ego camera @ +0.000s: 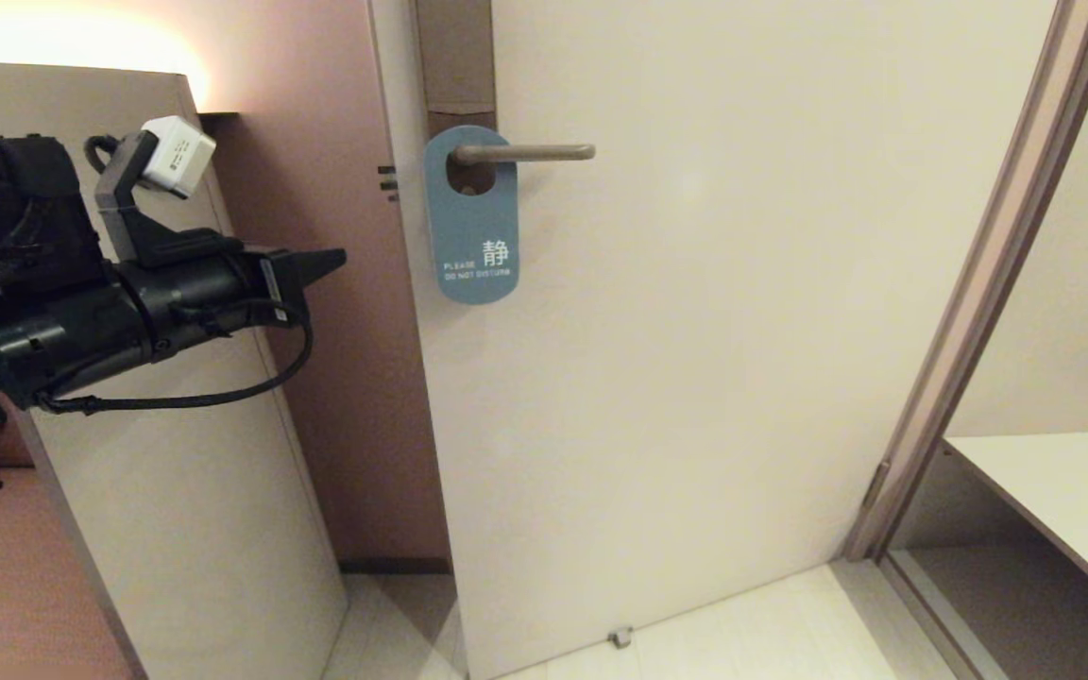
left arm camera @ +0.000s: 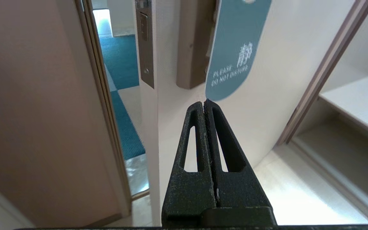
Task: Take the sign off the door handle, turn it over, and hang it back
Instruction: Take down the sign
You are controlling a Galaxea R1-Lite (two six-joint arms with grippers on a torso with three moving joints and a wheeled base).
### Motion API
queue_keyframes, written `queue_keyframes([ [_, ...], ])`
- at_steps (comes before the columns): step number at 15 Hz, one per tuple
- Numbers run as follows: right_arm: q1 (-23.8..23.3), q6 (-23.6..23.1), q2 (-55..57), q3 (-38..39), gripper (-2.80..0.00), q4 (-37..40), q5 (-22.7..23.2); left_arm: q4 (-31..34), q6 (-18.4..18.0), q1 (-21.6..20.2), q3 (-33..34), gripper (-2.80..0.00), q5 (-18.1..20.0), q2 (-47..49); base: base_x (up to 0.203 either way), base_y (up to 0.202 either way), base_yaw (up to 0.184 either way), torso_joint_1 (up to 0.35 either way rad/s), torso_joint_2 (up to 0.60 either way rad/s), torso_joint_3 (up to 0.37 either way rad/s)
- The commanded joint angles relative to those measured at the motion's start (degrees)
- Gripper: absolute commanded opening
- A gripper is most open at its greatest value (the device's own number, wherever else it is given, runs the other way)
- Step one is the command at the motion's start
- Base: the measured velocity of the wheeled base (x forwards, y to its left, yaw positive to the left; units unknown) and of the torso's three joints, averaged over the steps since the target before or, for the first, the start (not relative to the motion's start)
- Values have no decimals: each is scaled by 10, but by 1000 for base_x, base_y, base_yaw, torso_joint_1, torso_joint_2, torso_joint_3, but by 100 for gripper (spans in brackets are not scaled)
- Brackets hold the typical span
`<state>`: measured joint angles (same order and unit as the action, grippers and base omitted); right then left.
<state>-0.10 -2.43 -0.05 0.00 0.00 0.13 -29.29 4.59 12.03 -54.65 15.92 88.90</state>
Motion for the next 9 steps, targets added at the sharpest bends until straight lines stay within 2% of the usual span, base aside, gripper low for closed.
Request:
queue_keyframes([
  [1,0,0,0,0,-280,0,0,-7,6,0,1,-280,0,11,0,0,0,0,0,0],
  [2,1,0,0,0,-280,0,0,-8,6,0,1,-280,0,11,0,0,0,0,0,0],
  [3,0,0,0,0,-280,0,0,-8,6,0,1,-184,0,11,0,0,0,0,0,0],
  [4,0,0,0,0,-280,0,0,-8,6,0,1,0,1,11,0,0,0,0,0,0],
  [9,1,0,0,0,-280,0,0,-40,14,1,2,0,1,18,0,0,0,0,0,0],
])
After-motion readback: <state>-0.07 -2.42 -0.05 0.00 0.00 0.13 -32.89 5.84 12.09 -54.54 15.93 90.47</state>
